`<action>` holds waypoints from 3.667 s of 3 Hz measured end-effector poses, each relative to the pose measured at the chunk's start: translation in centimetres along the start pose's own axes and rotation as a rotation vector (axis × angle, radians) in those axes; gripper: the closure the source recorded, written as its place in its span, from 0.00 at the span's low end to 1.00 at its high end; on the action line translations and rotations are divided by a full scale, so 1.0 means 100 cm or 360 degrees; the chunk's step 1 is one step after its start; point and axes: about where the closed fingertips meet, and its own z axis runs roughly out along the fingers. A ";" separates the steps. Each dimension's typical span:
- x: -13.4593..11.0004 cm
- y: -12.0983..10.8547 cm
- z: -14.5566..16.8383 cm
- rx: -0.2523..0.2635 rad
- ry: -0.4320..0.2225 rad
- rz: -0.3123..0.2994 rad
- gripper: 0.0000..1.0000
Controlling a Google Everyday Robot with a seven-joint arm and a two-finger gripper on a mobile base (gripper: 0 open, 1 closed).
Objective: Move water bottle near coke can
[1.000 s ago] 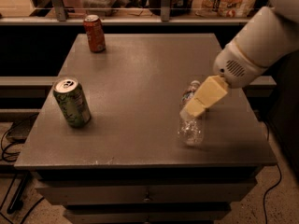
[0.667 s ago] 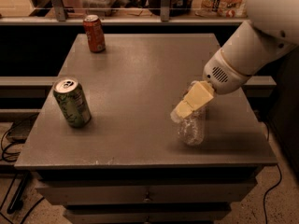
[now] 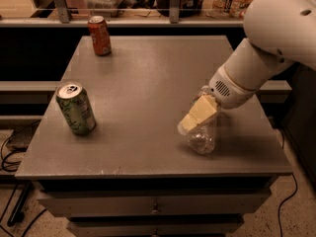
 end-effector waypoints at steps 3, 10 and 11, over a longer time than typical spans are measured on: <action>-0.012 0.009 -0.015 0.0150 -0.0009 -0.0064 0.86; -0.242 -0.013 0.013 -0.0011 -0.0399 -0.0346 1.00; -0.264 -0.023 0.031 -0.0076 -0.0425 -0.0250 1.00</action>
Offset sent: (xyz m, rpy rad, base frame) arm -0.0021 0.0071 0.0090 -0.0609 -0.0440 -0.0325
